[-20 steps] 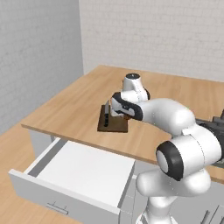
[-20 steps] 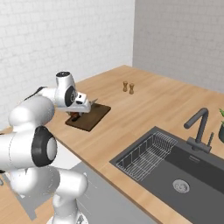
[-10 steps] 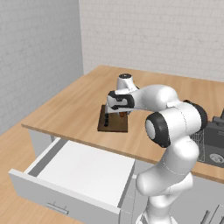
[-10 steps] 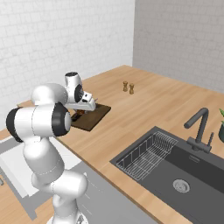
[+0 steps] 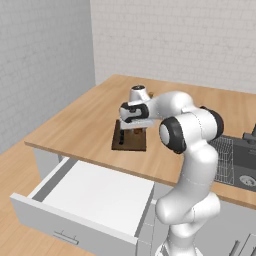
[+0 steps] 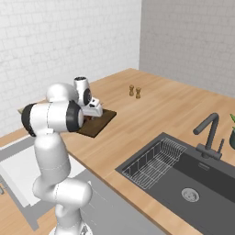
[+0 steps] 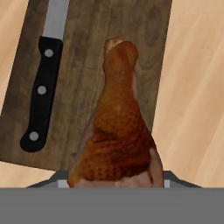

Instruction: Pick up the knife from the drawer and place it on the cutting board. Then place the meat from the plate to the cutting board.

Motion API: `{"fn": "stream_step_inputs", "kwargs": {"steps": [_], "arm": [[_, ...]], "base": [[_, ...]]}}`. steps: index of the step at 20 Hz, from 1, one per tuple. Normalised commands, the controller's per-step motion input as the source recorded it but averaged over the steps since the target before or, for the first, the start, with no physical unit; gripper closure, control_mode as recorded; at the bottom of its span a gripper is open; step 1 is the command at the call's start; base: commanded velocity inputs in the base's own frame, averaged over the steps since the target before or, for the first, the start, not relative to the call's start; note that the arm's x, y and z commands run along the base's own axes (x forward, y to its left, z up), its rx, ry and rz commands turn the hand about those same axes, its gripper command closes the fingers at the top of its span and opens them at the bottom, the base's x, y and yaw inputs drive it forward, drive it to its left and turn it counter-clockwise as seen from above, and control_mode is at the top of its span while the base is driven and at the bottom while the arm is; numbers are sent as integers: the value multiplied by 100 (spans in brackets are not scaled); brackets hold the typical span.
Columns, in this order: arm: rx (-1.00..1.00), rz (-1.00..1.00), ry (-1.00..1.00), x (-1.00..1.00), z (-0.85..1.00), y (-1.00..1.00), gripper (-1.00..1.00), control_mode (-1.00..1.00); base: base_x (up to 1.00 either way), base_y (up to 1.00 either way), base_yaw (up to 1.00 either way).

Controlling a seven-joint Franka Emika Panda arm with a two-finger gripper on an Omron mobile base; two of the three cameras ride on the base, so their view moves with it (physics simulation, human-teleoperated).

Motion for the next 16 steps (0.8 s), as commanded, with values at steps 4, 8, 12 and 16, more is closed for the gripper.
{"fn": "stream_step_inputs", "kwargs": {"steps": [4,8,12,16], "arm": [[0,-5,1,5,-42,0,100,-100],[0,-5,0,15,-34,0,100,-100],[0,-2,4,21,-41,0,100,-100],[0,-2,2,25,-36,0,100,-100]], "base": [[0,0,0],[0,0,0],[0,0,0],[0,0,0]]}}
